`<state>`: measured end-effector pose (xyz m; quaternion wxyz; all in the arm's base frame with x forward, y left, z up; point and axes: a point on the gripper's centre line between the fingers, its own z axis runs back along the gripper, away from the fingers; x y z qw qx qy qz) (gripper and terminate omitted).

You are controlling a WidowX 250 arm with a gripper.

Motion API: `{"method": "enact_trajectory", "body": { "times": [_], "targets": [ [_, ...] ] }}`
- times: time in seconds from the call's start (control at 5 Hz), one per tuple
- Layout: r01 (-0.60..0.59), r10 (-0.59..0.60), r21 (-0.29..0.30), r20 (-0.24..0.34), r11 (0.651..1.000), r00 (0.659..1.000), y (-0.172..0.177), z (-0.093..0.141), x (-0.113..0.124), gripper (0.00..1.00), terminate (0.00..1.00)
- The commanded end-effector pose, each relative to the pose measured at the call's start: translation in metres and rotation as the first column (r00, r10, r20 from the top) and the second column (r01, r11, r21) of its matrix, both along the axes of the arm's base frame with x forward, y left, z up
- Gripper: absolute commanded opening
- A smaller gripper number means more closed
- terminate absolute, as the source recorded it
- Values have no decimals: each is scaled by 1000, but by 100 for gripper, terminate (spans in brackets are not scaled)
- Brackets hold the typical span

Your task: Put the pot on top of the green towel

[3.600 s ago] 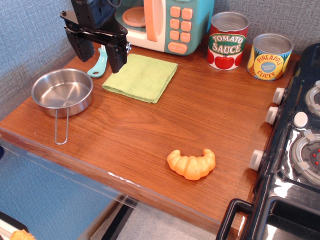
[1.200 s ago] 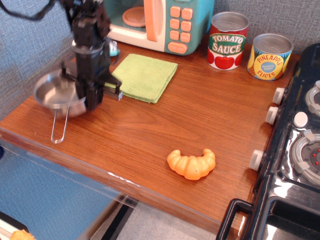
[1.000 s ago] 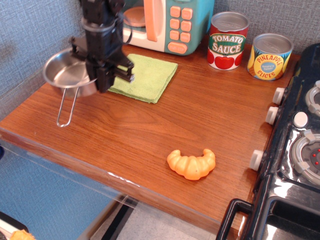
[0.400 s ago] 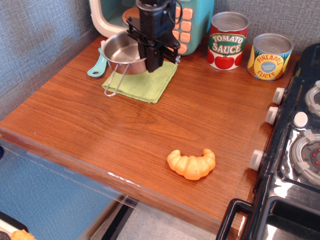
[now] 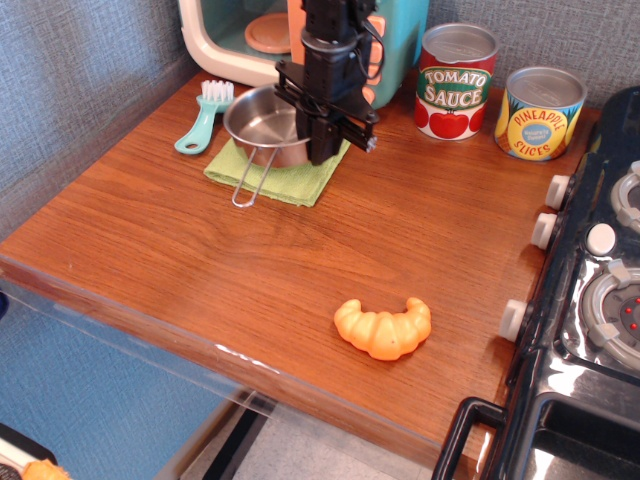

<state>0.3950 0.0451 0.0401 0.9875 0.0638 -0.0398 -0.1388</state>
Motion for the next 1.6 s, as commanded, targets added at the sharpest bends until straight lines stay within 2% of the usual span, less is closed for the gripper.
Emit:
{"method": "enact_trajectory", "body": {
  "times": [0.0,0.4,0.6,0.8,1.0,1.2,1.4],
  "targets": [
    [0,0,14,18,1000,1000,-3,9,-7,100,0],
    [-64,65,-22,31,998,997,5,26,-15,100,0],
    [-78,87,-94,99,993,991,4,59,-27,100,0],
    [-140,154,-91,167,986,974,13,89,-53,100,0],
    [-201,213,-95,131,975,968,25,87,-80,100,0],
    [-226,233,-101,64,969,970,35,73,-102,100,0],
    [-203,210,-113,50,973,976,38,68,-106,100,0]
  ]
}}
